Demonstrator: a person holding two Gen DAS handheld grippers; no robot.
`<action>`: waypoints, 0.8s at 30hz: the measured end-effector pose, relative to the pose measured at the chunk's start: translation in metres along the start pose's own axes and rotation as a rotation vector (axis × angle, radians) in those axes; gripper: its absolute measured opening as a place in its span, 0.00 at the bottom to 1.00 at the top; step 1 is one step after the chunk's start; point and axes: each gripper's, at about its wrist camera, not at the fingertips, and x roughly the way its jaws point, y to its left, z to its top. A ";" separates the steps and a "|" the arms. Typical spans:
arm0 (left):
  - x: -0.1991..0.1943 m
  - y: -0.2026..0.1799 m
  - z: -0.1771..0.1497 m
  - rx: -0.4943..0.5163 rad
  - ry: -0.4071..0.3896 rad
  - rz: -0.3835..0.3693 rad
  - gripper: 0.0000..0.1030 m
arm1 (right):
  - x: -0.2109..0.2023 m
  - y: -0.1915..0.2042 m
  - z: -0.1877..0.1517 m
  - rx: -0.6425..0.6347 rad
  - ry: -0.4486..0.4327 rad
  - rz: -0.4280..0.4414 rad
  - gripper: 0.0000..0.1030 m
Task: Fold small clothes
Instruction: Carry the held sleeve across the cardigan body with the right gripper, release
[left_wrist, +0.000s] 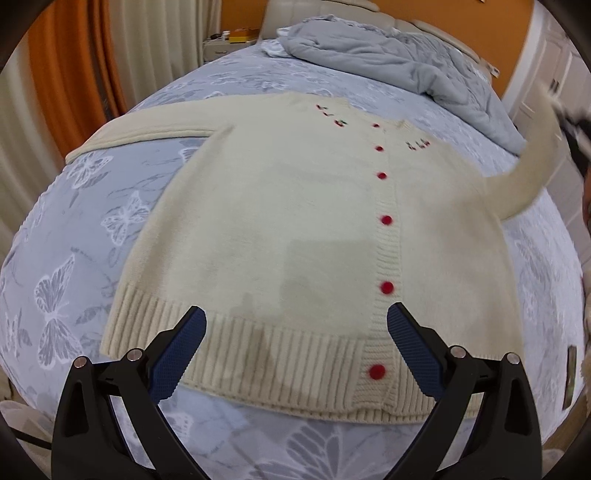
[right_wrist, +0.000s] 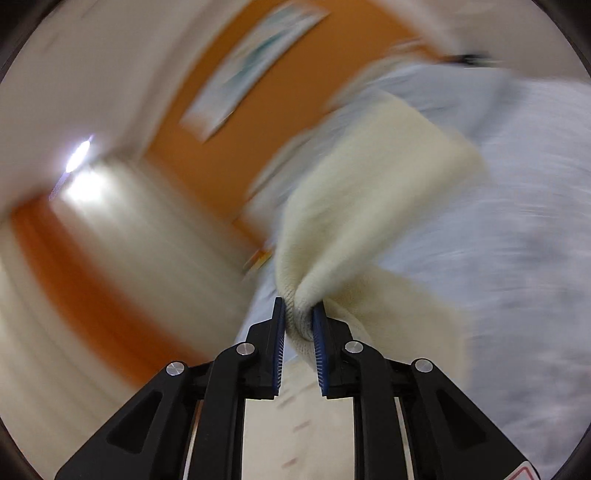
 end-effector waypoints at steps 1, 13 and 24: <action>-0.001 0.003 0.002 -0.018 -0.002 -0.008 0.93 | 0.028 0.022 -0.012 -0.036 0.073 0.032 0.31; 0.018 0.020 0.097 -0.058 -0.066 -0.213 0.95 | 0.013 -0.018 -0.169 -0.002 0.270 -0.400 0.54; 0.149 0.019 0.178 -0.297 0.019 -0.162 0.95 | 0.021 -0.085 -0.177 0.238 0.268 -0.389 0.57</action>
